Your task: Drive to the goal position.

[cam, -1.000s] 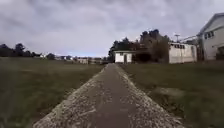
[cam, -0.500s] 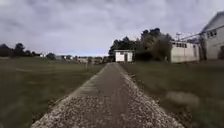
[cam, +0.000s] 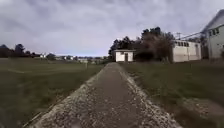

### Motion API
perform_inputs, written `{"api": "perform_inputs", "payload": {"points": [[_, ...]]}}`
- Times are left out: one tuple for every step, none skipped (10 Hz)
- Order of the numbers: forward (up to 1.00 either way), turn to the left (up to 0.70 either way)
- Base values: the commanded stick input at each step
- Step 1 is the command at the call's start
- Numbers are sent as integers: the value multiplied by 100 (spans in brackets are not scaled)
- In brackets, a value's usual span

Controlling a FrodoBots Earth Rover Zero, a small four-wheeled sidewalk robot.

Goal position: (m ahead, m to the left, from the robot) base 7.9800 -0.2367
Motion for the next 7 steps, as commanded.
{"api": "perform_inputs", "payload": {"points": [[100, -1], [100, 1], [100, 0], [100, -1], [100, 0], [100, 1], [100, 1]]}}
